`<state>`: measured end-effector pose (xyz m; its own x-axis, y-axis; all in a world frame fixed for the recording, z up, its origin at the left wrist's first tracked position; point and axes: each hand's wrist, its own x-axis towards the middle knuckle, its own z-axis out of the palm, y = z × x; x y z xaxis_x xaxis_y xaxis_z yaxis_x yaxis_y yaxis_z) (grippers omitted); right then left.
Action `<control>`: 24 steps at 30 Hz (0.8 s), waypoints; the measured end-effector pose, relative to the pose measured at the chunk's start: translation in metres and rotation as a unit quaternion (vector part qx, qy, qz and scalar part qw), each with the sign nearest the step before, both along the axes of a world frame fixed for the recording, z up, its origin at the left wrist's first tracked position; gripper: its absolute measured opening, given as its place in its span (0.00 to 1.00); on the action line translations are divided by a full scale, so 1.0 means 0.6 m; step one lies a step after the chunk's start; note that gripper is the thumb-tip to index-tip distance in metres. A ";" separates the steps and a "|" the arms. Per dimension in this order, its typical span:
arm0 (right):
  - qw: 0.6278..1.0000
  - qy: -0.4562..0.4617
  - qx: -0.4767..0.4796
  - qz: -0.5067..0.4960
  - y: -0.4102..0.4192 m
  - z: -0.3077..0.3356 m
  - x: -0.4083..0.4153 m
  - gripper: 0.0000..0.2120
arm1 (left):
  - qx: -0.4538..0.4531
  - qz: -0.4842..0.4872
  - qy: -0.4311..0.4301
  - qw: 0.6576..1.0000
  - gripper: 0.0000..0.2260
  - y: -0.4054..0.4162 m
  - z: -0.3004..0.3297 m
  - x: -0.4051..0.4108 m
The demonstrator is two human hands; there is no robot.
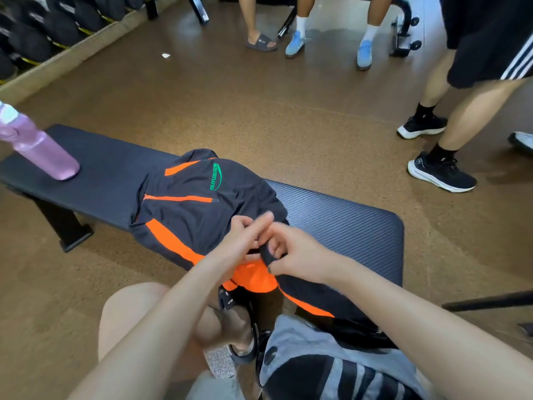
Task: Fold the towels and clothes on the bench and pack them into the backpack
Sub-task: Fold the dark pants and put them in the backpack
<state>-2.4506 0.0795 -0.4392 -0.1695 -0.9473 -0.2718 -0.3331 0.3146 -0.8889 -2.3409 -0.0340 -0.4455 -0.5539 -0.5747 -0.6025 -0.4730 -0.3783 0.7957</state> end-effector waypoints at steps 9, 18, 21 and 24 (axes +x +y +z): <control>0.943 -0.150 0.132 -0.265 -0.019 -0.064 -0.052 0.16 | 0.115 0.132 0.048 0.983 0.10 -0.015 0.022 0.026; 0.890 -0.360 0.098 -0.261 -0.075 -0.059 -0.009 0.10 | 0.162 0.139 0.026 0.977 0.16 0.018 0.037 0.035; 0.873 -0.364 0.063 -0.318 -0.064 -0.045 -0.042 0.03 | 0.080 0.155 -0.026 0.984 0.12 -0.013 0.026 0.025; 0.872 -0.374 0.033 -0.314 -0.043 0.002 -0.099 0.02 | 0.006 0.172 -0.050 0.984 0.09 -0.034 0.015 0.019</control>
<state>-2.5097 0.0539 -0.4382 -0.4011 -0.7099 -0.5790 0.5882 0.2849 -0.7568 -2.3294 -0.0547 -0.4364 -0.2656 -0.7106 -0.6515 -0.3918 -0.5379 0.7465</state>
